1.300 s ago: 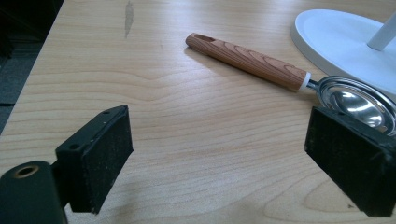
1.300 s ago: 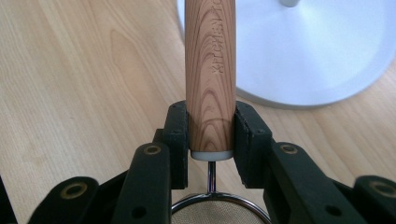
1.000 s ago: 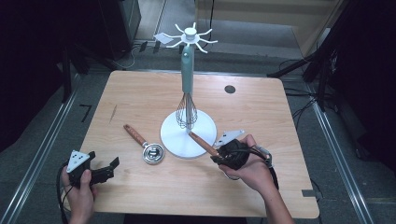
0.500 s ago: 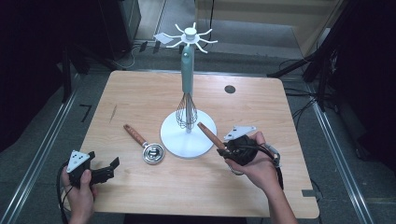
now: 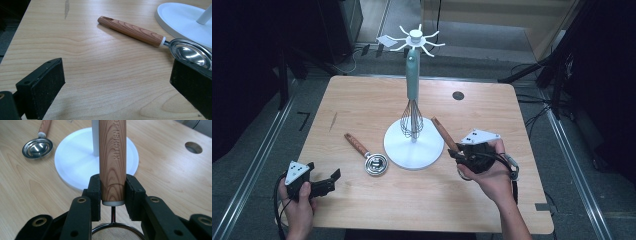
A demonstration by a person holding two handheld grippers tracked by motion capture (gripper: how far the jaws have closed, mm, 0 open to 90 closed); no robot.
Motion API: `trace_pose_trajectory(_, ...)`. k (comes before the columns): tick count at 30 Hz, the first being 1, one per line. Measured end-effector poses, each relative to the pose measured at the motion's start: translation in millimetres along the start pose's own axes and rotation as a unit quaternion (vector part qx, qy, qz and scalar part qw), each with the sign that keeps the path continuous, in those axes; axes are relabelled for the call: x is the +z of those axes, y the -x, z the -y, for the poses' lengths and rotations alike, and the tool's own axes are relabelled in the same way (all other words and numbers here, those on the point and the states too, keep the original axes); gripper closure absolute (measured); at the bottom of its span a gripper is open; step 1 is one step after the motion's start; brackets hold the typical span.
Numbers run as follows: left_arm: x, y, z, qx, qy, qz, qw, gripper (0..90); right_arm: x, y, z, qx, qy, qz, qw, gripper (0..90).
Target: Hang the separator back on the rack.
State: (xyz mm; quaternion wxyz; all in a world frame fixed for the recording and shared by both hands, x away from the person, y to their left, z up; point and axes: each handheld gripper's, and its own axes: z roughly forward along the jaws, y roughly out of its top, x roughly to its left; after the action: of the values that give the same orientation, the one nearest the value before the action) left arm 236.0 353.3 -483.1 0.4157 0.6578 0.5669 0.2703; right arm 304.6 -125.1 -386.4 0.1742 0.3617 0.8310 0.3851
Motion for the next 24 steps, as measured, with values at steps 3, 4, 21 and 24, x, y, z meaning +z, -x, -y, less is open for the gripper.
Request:
trace_pose_trajectory(3, 0.1, 0.3, 0.1, 0.0, 0.0, 0.0, 1.0, 0.0, -2.5, -0.8, -1.8, 0.002, 0.014, 0.001, 0.9999, 70.7)
trace_pose_trajectory(4, 0.1, 0.4, 0.1, 0.0, 0.0, -0.001, 1.0, 0.0, -3.2, -1.0, -2.3, 0.003, 0.017, 0.003, 0.9998, 70.7)
trace_pose_trajectory(21, -0.1, 2.2, 0.2, 0.011, -0.001, -0.002, 0.9999, 0.0, -22.2, -8.9, -10.9, 0.017, 0.125, 0.007, 0.9919, 70.6)
trace_pose_trajectory(24, -0.3, 2.5, 0.4, 0.01, 0.0, -0.003, 0.9999, 0.0, -24.6, -13.3, -12.6, 0.019, 0.14, 0.009, 0.99, 70.6)
